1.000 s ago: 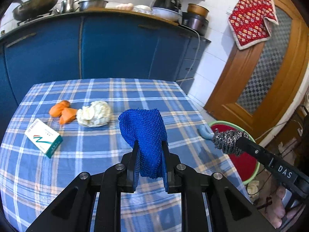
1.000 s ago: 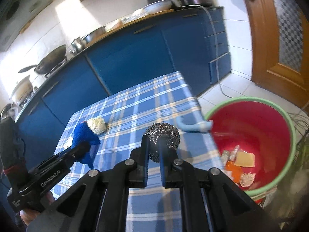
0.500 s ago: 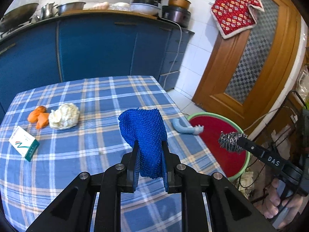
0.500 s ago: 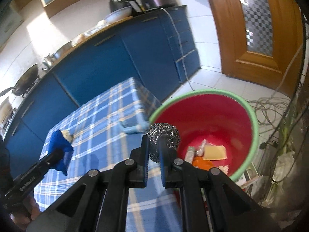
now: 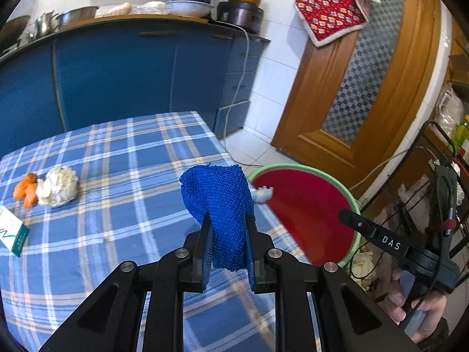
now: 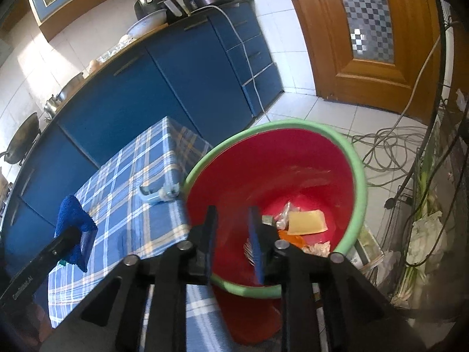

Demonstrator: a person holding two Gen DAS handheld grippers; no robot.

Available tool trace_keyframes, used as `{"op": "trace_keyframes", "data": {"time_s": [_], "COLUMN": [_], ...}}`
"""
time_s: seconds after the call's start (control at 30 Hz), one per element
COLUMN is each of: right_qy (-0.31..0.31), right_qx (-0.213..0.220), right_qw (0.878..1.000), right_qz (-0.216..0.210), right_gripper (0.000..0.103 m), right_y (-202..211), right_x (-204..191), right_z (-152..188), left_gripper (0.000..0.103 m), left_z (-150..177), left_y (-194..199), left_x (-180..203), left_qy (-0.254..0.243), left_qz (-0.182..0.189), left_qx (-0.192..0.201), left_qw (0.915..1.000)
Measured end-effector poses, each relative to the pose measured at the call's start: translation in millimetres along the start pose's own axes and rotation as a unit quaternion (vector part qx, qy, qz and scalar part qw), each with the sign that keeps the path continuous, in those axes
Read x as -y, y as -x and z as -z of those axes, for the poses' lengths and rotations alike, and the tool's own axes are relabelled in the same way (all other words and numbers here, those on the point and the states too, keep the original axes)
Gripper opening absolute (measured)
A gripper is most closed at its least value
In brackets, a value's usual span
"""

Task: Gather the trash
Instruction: 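Carry the blue cloth and steel wool over the red bucket with both tools, then open both tools to drop the cloth and steel wool into the bucket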

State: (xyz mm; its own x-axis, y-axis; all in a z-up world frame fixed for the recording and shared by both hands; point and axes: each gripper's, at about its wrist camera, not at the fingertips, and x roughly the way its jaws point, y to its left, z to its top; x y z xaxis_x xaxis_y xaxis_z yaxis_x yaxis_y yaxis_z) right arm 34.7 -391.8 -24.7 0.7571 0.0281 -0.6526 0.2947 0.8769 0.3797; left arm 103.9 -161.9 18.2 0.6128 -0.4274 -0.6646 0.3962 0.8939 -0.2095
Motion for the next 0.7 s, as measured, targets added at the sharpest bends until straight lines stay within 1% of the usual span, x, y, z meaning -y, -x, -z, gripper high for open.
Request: {"op": "trace_keyframes", "data": {"time_s": [0.37,0.53,0.63,0.7], "right_qy": [-0.021,-0.029,-0.036,-0.039], "right_qx": [0.018,0.022,0.023,0.023], "right_qw": [0.999,0.999,0.999,0.999], "right_qz": [0.017,0.026,0.027,0.028], "right_gripper": [0.032,0.033,0.033,0.034], "right_y": [18.4,22.8,23.3,23.6], "right_x": [28.2,40.5,46.2,49.4], "right_z": [-2.7,-2.2,-2.0,-1.5], "left_gripper": [0.019,0.020,0.025,0.027], "left_z": [-11.4,-12.5,-12.0,-12.0], "left_y": [-30.8,-48.7,-58.0,-61.8], "left_x": [52.3,76.0,85.2,89.0], "left_qy": [-0.049,-0.070,-0.077,-0.078], "left_qz": [0.044,0.061,0.070,0.076], "left_qx": [-0.010,-0.019,-0.024,-0.023], "left_qw": [0.9978,0.9955,0.9942,0.9938]}}
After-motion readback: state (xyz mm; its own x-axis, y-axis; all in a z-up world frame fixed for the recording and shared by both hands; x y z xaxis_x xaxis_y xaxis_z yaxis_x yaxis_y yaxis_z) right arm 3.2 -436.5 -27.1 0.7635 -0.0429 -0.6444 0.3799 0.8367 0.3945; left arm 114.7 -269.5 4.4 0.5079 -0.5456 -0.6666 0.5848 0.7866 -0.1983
